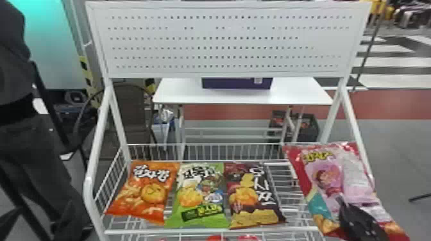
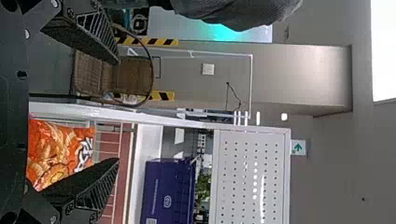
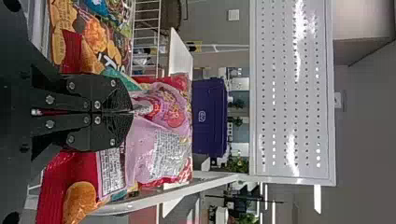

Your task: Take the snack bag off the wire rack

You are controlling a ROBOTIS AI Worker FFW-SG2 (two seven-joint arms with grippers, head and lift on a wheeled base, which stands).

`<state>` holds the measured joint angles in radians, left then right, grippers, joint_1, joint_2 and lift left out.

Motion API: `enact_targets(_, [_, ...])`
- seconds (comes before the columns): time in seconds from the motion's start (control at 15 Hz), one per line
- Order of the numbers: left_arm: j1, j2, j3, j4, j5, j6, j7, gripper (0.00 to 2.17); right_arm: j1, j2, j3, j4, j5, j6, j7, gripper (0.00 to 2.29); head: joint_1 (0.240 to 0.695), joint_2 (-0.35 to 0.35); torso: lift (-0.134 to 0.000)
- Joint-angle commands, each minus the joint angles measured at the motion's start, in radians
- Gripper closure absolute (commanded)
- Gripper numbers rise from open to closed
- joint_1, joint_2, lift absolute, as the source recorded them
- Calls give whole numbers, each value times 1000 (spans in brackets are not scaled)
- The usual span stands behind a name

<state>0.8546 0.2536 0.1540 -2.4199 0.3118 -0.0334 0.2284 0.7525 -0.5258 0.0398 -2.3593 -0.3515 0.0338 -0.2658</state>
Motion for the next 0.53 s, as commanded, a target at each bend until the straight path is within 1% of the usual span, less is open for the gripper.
enact_targets(0.0, [20,-5,1,-5,-2,-29,-3,164,18,1,0,-8,2,-19,0,2135,499,0,0])
enact_targets(0.47, [38,-13,9,-16,-5,-41,-12,164,33,3,-5,-9,3,-35,2,2135,499,0,0])
